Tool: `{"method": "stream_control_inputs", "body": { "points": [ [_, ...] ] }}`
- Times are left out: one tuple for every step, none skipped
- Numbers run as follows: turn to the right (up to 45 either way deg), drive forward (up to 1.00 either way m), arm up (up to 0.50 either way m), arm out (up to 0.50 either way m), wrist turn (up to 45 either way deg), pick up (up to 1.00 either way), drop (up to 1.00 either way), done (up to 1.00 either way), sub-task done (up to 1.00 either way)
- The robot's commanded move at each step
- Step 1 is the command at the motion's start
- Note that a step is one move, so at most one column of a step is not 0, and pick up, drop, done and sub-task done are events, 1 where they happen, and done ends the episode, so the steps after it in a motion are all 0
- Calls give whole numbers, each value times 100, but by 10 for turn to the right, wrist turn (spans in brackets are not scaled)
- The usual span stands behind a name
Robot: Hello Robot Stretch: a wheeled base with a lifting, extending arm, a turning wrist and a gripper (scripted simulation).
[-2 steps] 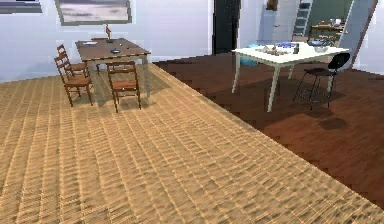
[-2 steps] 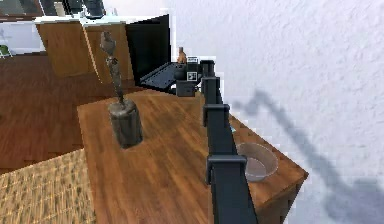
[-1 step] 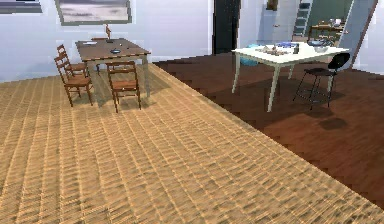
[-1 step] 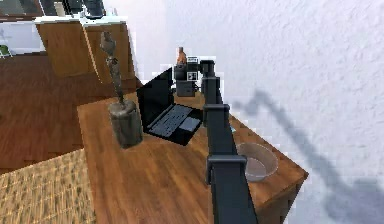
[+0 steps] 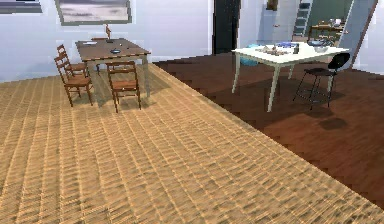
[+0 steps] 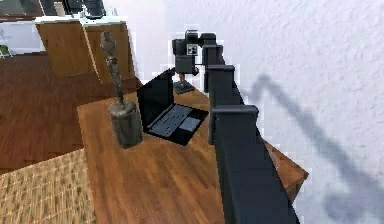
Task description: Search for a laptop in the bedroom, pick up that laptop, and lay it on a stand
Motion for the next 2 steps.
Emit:
{"method": "stream_control_inputs", "body": {
  "points": [
    [0, 0, 0, -8, 0, 0, 0, 0, 0],
    [0, 0, 0, 0, 0, 0, 0, 100, 0]
  ]
}}
